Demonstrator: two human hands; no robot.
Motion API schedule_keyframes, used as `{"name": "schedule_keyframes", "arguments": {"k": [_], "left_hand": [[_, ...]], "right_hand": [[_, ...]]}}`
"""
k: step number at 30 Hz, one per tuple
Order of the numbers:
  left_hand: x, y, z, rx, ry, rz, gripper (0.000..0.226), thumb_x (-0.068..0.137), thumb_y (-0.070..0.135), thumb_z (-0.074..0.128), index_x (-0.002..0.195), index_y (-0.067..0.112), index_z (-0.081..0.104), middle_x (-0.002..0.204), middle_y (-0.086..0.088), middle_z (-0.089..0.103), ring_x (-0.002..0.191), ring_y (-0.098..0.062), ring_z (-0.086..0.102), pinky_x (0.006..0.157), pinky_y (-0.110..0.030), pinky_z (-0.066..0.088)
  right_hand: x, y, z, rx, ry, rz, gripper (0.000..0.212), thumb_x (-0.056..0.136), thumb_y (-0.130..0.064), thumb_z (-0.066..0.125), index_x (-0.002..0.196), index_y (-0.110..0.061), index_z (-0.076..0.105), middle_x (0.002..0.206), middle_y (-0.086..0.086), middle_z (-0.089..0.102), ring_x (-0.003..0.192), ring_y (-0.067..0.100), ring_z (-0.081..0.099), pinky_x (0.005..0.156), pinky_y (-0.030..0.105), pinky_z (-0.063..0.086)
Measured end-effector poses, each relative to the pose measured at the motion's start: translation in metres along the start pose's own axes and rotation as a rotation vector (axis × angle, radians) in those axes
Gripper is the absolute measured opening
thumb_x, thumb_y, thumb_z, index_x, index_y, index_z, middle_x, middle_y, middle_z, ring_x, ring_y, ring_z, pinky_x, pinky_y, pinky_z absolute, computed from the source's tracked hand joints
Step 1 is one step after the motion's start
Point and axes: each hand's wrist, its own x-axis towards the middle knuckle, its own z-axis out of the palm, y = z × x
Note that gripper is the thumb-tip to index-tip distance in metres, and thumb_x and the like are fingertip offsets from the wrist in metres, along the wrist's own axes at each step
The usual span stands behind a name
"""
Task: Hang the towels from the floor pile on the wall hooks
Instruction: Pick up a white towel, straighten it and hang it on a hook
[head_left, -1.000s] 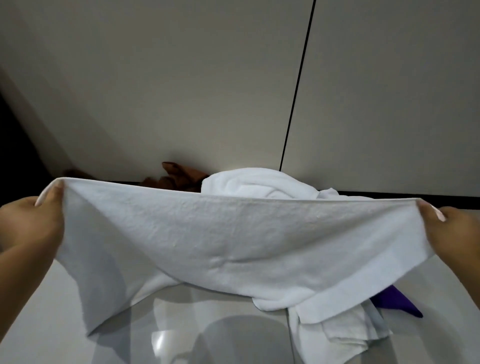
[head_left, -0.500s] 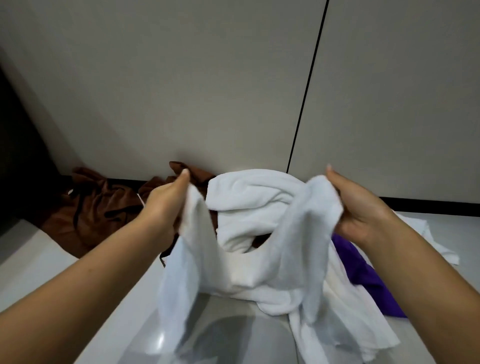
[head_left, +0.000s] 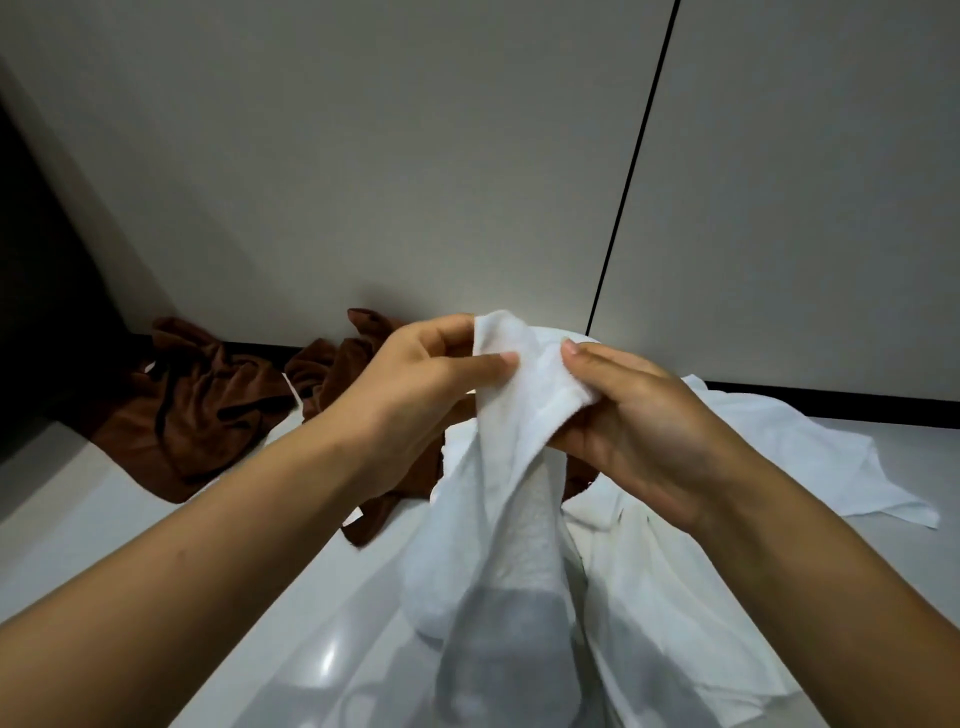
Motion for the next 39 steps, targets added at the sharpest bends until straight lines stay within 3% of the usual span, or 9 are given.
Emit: {"name": "schedule_keyframes", "arguments": {"k": [5,10,17,21,24,26,29,32,39], "left_hand": [[-0.003,-0.005,0.004,0.178,-0.022,0.117,0.02,0.092,0.005,0.053,0.093,0.015,0.07,0.092,-0.001,0.072,0.087,-0.012,0.067,0.081,-0.023,0.054],[-0.003,-0.012,0.006,0.645,-0.04,0.405,0.017,0.084,0.026,0.046,0.077,0.033,0.06,0.091,0.006,0.054,0.086,-0.004,0.054,0.071,-0.012,0.044],[-0.007,-0.027,0.002,1.188,-0.106,0.55,0.034,0.077,0.04,0.044,0.099,0.014,0.05,0.099,0.009,0.037,0.071,-0.011,0.044,0.06,-0.035,0.047],[0.0,-0.034,0.003,0.982,0.013,0.483,0.024,0.074,0.019,0.044,0.092,0.008,0.056,0.083,0.01,0.042,0.075,-0.01,0.047,0.064,-0.02,0.041],[0.005,-0.029,0.0,0.718,0.131,0.331,0.02,0.073,0.013,0.043,0.082,0.006,0.058,0.075,0.006,0.056,0.069,-0.006,0.051,0.058,-0.009,0.037],[0.011,-0.026,-0.005,0.632,0.179,0.285,0.023,0.072,0.013,0.04,0.078,0.001,0.059,0.07,-0.006,0.06,0.063,-0.009,0.053,0.056,-0.019,0.042],[0.017,-0.019,-0.014,0.698,0.21,0.286,0.024,0.073,0.011,0.039,0.077,-0.003,0.058,0.07,-0.017,0.059,0.062,-0.012,0.049,0.055,-0.025,0.039],[0.017,-0.008,-0.018,0.757,0.163,0.327,0.019,0.068,0.008,0.039,0.068,0.01,0.058,0.064,-0.005,0.059,0.057,-0.005,0.049,0.052,-0.023,0.038],[0.019,0.022,-0.017,0.703,0.316,0.525,0.024,0.056,0.008,0.029,0.057,0.024,0.048,0.054,0.009,0.049,0.052,-0.002,0.047,0.048,-0.012,0.034]], "right_hand": [[-0.001,0.001,-0.003,-0.019,0.03,0.014,0.032,0.097,-0.014,0.044,0.113,0.011,0.056,0.112,0.023,0.065,0.1,0.027,0.066,0.081,0.034,0.057],[-0.001,0.0,-0.005,0.006,0.025,0.057,0.029,0.098,-0.011,0.041,0.112,0.007,0.059,0.109,0.02,0.067,0.098,0.024,0.067,0.077,0.03,0.058],[-0.007,-0.007,-0.006,-0.114,0.033,0.129,0.028,0.097,-0.007,0.04,0.091,-0.001,0.066,0.092,0.014,0.072,0.082,0.022,0.07,0.076,0.03,0.058],[-0.011,-0.009,-0.004,-0.3,-0.015,0.128,0.038,0.093,-0.006,0.046,0.07,-0.016,0.073,0.085,0.004,0.074,0.081,0.015,0.07,0.071,0.026,0.055],[-0.009,-0.004,-0.002,-0.474,0.068,0.037,0.026,0.091,-0.003,0.048,0.087,-0.018,0.069,0.093,0.0,0.071,0.079,0.012,0.067,0.072,0.027,0.053],[-0.008,0.001,0.0,-0.608,0.134,-0.074,0.018,0.089,-0.01,0.057,0.092,-0.026,0.065,0.097,-0.008,0.068,0.082,0.012,0.065,0.072,0.032,0.053],[-0.008,0.01,0.008,-0.742,0.088,-0.237,0.021,0.084,-0.021,0.065,0.097,-0.036,0.058,0.097,-0.024,0.059,0.093,0.0,0.06,0.074,0.023,0.052],[-0.007,0.019,0.014,-0.832,0.017,-0.37,0.027,0.083,-0.02,0.067,0.104,-0.034,0.057,0.102,-0.026,0.059,0.101,-0.012,0.053,0.083,0.004,0.042],[-0.009,0.037,0.029,-0.859,-0.14,-0.371,0.029,0.081,-0.025,0.069,0.108,-0.026,0.059,0.101,-0.012,0.064,0.097,-0.002,0.058,0.088,0.013,0.045]]}}
